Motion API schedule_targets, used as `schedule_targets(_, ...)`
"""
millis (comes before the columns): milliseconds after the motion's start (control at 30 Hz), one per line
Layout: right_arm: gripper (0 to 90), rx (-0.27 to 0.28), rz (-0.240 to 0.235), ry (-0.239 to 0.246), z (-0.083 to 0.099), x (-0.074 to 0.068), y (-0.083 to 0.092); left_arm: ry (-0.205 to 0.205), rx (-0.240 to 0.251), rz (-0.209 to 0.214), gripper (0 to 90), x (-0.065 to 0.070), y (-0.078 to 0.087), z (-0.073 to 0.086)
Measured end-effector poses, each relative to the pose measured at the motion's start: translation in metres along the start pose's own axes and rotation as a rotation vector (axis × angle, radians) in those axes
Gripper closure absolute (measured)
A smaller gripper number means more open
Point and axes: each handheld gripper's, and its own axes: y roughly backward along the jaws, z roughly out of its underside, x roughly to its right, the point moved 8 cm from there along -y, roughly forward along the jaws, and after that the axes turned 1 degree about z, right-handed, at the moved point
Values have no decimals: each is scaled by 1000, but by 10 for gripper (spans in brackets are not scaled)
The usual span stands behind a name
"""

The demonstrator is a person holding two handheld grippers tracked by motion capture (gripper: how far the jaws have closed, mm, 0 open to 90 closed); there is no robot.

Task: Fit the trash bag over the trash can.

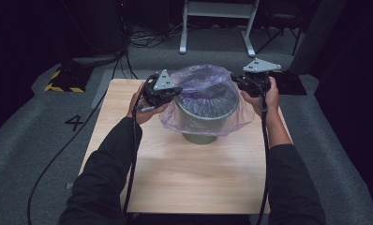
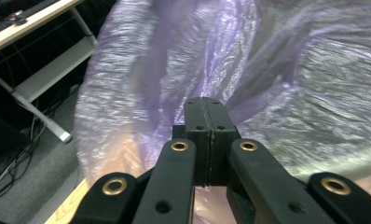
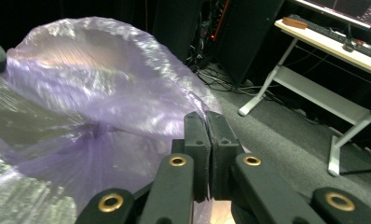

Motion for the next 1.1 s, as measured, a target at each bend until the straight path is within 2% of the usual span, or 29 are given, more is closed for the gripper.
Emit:
schedule_targets(100,869,-33,35,14,6,6,-5,30,14,-25,899,-11,-1,-2)
schedule_targets(133,862,-44,36,11,8,7,-7,49,21,-19,899,-14,-2,-2)
schedule_targets(267,842,-82,63,22,19,14,-15,133,51,-36,899,-31,-5,-2)
schedule_targets(333,842,-99,74,6,26,20,-18,181,44,-45,899,-40,-10,3)
schedule_targets(433,848,-111,76,-30,35,26,-23,199,10,-62,900,-46,-18,11)
schedule_targets(533,879,-138,88,-41,45,29,-31,228,7,-59,900,-46,-28,14)
schedule_targets(600,892,-150,101,-47,50,30,-36,223,-14,-69,899,-46,-36,17)
schedule_targets(667,893,-154,83,-88,56,31,-42,238,-20,-78,899,-46,-43,19)
schedule_targets(733,895,-146,68,-148,61,32,-47,257,-10,-67,900,-46,-47,20)
schedule_targets(833,894,-138,29,-208,69,30,-54,297,12,-45,899,-48,-50,23)
schedule_targets(900,895,-94,-24,-318,75,31,-58,335,32,-23,899,-49,-51,25)
schedule_targets(967,894,-75,-72,-392,82,30,-62,355,40,-12,899,-50,-54,27)
schedule_targets(1033,894,-83,-89,-401,86,27,-66,373,49,-10,899,-52,-57,29)
schedule_targets(1100,891,-101,-69,-383,87,27,-68,402,62,-1,899,-56,-59,28)
